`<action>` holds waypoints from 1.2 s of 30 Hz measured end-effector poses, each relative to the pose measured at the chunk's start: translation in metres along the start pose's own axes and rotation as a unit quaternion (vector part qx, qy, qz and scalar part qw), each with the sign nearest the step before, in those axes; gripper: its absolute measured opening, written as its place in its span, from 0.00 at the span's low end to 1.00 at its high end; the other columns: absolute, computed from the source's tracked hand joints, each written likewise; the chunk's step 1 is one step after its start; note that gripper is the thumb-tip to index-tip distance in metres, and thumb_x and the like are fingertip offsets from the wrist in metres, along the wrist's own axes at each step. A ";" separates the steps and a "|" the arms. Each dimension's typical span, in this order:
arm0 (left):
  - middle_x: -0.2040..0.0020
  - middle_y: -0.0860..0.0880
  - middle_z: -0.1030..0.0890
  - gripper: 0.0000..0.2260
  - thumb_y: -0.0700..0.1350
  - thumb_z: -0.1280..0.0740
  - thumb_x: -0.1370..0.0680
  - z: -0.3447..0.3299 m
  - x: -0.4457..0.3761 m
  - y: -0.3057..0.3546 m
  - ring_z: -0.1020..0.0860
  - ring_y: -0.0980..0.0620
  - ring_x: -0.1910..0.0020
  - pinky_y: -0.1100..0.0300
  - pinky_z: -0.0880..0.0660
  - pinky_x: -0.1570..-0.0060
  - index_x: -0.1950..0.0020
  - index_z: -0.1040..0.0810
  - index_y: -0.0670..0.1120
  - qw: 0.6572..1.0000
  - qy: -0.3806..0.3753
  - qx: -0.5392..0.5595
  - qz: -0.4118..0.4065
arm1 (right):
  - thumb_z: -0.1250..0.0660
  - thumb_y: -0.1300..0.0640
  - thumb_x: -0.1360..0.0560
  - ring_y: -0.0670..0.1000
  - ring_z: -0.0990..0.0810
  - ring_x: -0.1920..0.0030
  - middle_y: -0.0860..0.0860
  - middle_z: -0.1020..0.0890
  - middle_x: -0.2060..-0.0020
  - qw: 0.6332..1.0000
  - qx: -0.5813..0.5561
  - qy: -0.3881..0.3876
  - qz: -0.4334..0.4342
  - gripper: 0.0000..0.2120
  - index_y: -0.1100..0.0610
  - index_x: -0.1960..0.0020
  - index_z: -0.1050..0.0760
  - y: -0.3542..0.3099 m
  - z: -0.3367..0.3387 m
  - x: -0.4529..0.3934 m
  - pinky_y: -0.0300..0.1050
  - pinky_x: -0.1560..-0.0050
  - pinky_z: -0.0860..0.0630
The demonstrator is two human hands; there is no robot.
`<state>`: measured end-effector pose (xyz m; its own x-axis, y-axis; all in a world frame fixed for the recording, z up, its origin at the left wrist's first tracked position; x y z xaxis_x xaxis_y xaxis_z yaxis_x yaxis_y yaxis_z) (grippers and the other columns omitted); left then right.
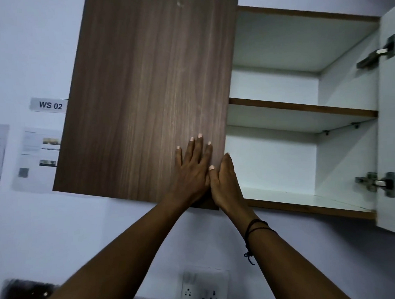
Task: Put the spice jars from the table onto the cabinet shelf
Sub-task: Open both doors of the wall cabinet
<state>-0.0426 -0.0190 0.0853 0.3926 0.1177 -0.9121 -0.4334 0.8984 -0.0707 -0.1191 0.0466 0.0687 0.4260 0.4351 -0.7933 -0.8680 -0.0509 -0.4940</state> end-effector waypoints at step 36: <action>0.23 0.49 0.33 0.31 0.52 0.44 0.21 0.299 0.139 -0.054 0.30 0.44 0.28 0.41 0.32 0.31 0.19 0.47 0.48 0.916 0.144 0.374 0.006 | 0.44 0.55 0.20 0.47 0.22 0.49 0.52 0.23 0.48 0.888 -0.298 0.046 0.346 0.18 0.61 0.34 0.26 -0.269 0.016 0.170 0.45 0.53 0.22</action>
<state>0.2778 0.0755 0.0829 0.1137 0.1092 -0.9875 0.2828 0.9493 0.1375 0.1827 0.1489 0.0725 -0.1147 0.0397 -0.9926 -0.6520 -0.7569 0.0451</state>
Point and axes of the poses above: each hand's wrist, its own x-axis away from the middle knuckle, its own z-axis out of the back of the hand, y = z × x, the point moved 7 cm from there along -x, towards the middle knuckle
